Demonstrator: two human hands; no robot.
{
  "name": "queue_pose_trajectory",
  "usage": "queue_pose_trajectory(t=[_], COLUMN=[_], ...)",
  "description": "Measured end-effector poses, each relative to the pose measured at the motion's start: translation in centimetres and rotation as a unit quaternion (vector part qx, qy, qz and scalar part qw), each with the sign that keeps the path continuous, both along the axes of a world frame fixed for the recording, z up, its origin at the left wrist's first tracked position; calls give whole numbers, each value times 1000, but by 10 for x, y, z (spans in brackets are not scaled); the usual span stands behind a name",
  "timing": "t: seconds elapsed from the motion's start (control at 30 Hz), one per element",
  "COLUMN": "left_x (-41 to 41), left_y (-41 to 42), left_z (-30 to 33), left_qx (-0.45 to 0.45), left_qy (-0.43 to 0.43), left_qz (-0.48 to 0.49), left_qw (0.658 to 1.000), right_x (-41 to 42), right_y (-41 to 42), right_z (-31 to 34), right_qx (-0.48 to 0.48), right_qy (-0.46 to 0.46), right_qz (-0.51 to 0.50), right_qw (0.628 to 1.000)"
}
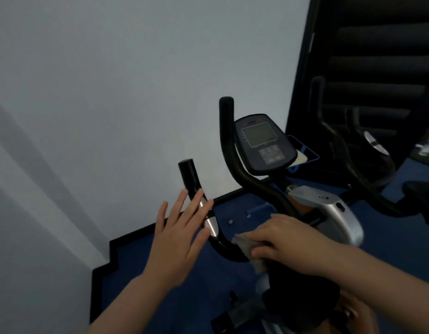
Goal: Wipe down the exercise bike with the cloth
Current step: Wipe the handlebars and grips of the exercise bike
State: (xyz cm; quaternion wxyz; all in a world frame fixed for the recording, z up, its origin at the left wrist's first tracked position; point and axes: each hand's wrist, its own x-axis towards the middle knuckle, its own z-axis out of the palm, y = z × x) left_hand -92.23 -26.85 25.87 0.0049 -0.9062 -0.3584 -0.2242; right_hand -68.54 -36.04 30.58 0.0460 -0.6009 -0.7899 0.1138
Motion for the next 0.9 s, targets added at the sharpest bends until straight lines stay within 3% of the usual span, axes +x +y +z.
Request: queue_pose_trajectory(t=[0.17,0.33,0.47,0.6,0.7,0.8,0.9], left_x=[-6,-6,-2,0,-6,-11,-9], left_y=[29,38,35,35,39,45,43], left_z=[5,4,-1,-4,-2,1,0], left_qx=[-2,-24,-52,-67,-58,-52,-63], left_qy=[-3,-32,-67,-78,-56,-36,-45], left_qz=[-113,-164,-173,-182,-195,-214,-209], left_qw=[994,986,981,978,977,975,975], right_x=[-51,-31,-52,-79,-71,-56,-63], right_y=[-1,-12,-11,4,5,-3,-3], right_z=[-16,1,-2,-6,-2,3,-2], right_qx=[79,-19,6,1,-54,-70,-12], right_qy=[-83,-39,-88,-33,10,-50,-112], right_qz=[-44,-79,-106,-165,-154,-125,-106], right_qw=[992,996,990,986,987,988,988])
